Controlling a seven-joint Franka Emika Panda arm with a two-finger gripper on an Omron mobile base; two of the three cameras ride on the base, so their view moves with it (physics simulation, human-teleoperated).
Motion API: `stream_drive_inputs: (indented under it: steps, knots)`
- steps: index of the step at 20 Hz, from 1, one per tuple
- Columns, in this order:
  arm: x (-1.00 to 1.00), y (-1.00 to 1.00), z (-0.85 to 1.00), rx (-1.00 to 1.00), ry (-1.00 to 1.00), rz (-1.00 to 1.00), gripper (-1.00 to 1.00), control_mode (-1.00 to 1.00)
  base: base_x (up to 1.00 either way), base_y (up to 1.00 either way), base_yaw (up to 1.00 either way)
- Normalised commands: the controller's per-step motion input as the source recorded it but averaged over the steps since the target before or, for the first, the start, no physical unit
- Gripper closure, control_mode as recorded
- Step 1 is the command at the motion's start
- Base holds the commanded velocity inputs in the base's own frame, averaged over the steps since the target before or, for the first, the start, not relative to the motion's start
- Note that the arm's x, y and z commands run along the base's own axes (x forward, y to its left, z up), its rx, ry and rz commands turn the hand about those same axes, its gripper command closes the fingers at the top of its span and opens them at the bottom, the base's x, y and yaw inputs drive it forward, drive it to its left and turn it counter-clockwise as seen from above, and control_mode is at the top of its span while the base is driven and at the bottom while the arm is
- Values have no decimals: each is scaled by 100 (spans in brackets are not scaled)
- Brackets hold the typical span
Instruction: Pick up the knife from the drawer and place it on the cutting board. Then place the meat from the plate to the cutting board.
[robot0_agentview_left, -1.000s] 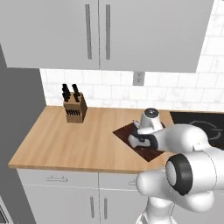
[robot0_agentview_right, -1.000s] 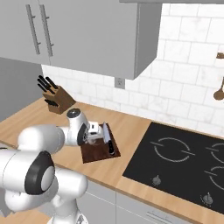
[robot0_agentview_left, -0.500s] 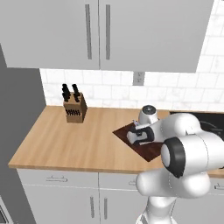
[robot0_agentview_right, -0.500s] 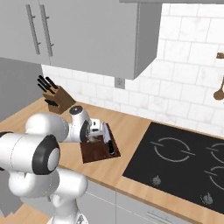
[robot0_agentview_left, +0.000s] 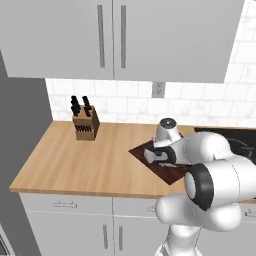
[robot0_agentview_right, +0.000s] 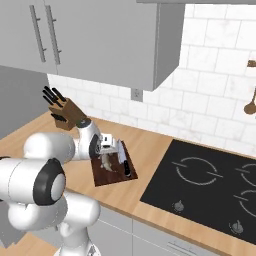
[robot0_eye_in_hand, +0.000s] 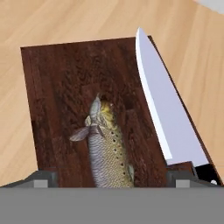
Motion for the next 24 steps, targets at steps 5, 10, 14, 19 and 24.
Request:
stream_drive_inputs:
  steps: [5, 10, 14, 19, 24]
  knots:
    - [-87, 87, 58, -10, -9, 0, -100, -100, 0, 0, 0]
    - [-100, 99, 45, -7, -7, -2, -100, -100, 0, 0, 0]
    - [-96, 92, 77, -14, 0, -4, -100, -100, 0, 0, 0]
    - [-50, 93, 36, -24, 5, 0, -100, -100, 0, 0, 0]
    - [1, 28, -8, -25, 22, 0, -100, -100, 0, 0, 0]
